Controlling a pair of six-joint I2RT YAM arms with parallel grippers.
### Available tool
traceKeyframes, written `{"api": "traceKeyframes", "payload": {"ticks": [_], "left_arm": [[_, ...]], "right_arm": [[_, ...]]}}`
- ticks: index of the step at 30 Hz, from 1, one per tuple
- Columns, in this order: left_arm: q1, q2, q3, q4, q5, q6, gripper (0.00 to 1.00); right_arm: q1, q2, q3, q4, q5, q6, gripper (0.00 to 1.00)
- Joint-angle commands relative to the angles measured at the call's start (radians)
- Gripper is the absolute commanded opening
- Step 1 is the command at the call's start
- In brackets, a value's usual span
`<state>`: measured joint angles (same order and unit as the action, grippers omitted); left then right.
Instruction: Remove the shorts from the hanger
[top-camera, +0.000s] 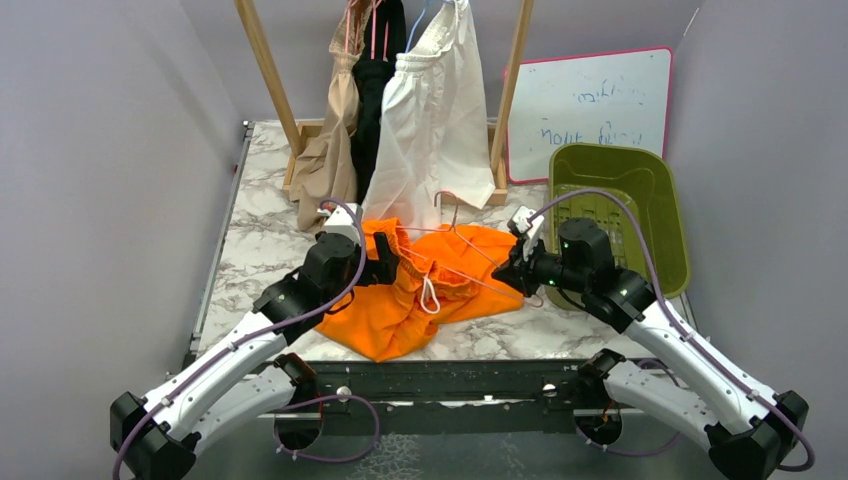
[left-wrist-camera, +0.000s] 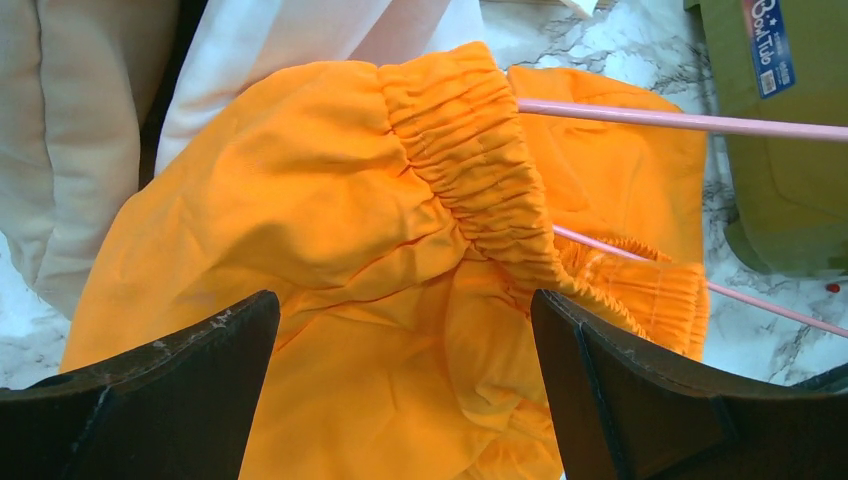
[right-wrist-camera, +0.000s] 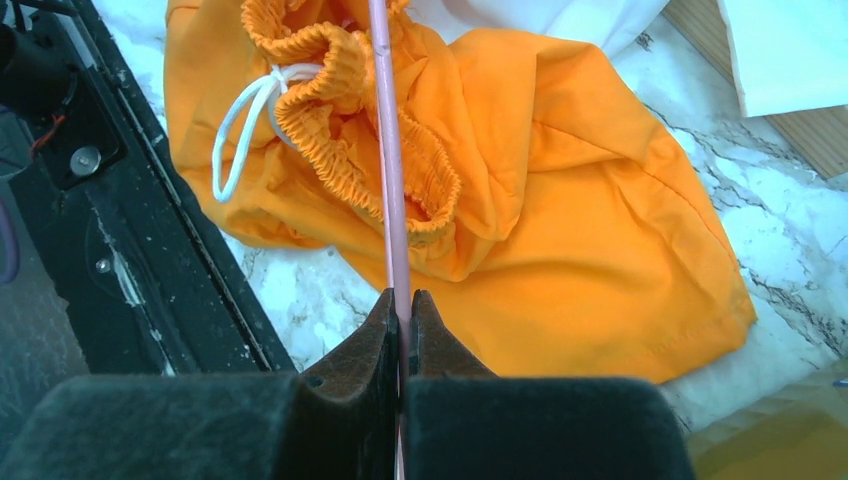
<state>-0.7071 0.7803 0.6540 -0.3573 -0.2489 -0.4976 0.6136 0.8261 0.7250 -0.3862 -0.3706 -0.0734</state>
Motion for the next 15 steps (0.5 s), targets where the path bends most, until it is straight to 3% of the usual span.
{"api": "traceKeyframes", "payload": {"ticks": [1, 10, 15], "left_arm": [[0.001, 0.014, -0.011, 0.000, -0.048, -0.073, 0.99], [0.000, -0.079, -0.001, 0.127, 0.104, -0.106, 0.99], [0.001, -0.070, -0.001, 0.064, 0.003, -0.136, 0.97]], "right_arm": [[-0.003, -0.021, 0.096, -0.110, -0.015, -0.006, 0.01], [-0.003, -0.031, 0.175, -0.243, -0.131, -0.080, 0.01], [-0.003, -0.028, 0.191, -0.260, -0.156, -0.087, 0.01]]}}
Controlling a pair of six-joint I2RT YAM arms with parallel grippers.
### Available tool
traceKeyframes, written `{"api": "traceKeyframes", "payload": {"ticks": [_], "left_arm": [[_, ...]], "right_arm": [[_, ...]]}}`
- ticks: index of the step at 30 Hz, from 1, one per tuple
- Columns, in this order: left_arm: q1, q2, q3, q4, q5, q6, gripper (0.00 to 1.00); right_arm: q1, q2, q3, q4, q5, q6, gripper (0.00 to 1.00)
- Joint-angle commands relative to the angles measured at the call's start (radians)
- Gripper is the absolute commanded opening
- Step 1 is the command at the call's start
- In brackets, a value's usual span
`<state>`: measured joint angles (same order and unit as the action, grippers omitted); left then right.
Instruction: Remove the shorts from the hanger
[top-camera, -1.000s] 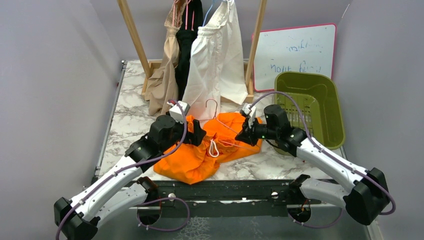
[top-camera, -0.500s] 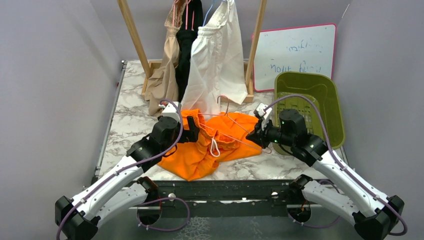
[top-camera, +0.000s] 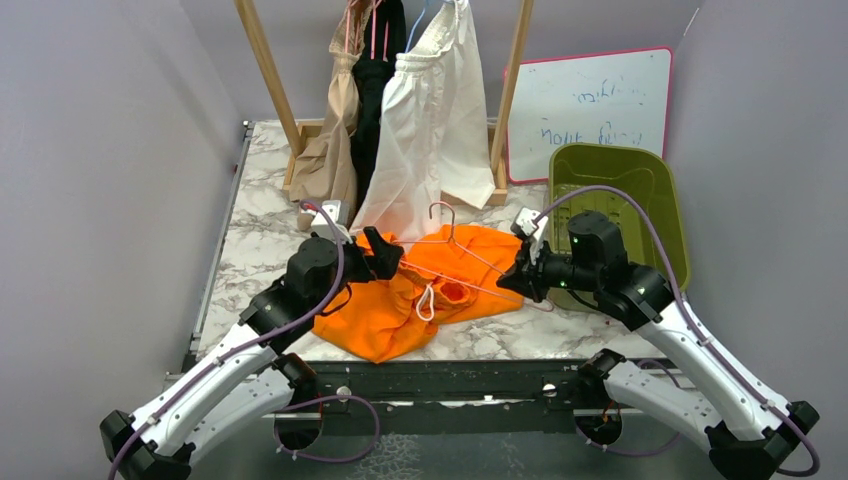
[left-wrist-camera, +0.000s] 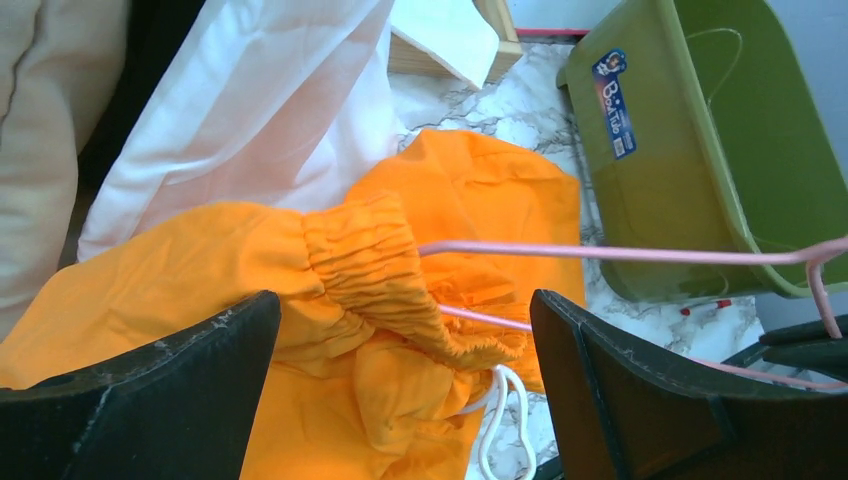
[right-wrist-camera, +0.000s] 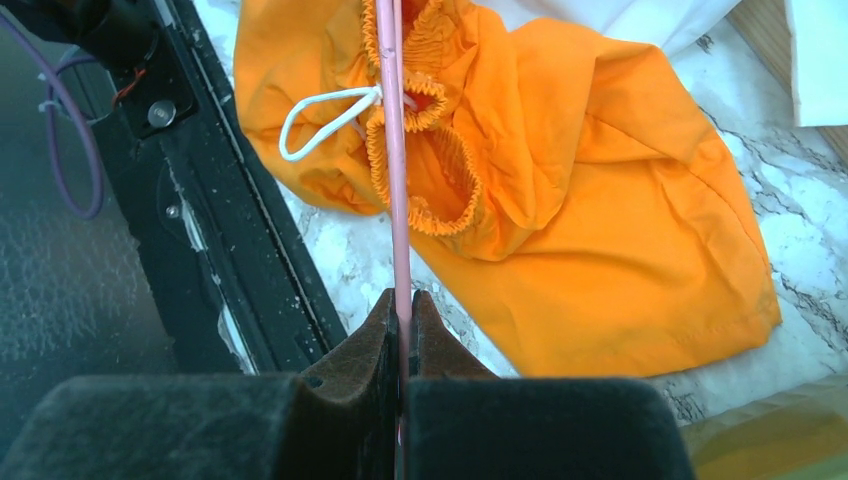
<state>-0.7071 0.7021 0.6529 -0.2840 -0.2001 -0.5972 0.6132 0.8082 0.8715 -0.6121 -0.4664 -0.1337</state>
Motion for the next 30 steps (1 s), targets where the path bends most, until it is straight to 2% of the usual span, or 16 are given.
{"api": "traceKeyframes", "payload": {"ticks": [1, 7, 11, 18, 24, 27, 29, 30], "left_arm": [[0.001, 0.020, 0.001, -0.027, -0.062, -0.038, 0.95], [0.001, 0.049, -0.021, -0.071, -0.118, -0.057, 0.71], [0.001, 0.035, -0.030, -0.089, -0.156, -0.056, 0.39], [0.001, 0.003, -0.049, -0.113, -0.174, -0.051, 0.00], [0.001, -0.012, -0.059, -0.118, -0.161, -0.043, 0.02], [0.001, -0.013, -0.054, -0.113, -0.128, -0.030, 0.16], [0.001, -0.009, -0.047, -0.110, -0.101, -0.018, 0.34], [0.001, -0.008, -0.042, -0.109, -0.091, -0.011, 0.39]], "right_arm": [[-0.003, -0.012, 0.050, -0.039, -0.064, -0.031, 0.01], [-0.003, -0.052, 0.071, -0.046, -0.038, -0.033, 0.01], [-0.003, -0.087, 0.088, -0.057, -0.004, -0.044, 0.01], [-0.003, -0.070, 0.154, -0.154, 0.167, -0.060, 0.01], [-0.002, -0.084, 0.181, -0.152, 0.257, -0.026, 0.01], [-0.003, -0.078, 0.190, -0.155, 0.358, 0.013, 0.01], [-0.002, -0.076, 0.186, -0.143, 0.444, 0.055, 0.01], [-0.003, -0.076, 0.181, -0.135, 0.485, 0.077, 0.01]]}}
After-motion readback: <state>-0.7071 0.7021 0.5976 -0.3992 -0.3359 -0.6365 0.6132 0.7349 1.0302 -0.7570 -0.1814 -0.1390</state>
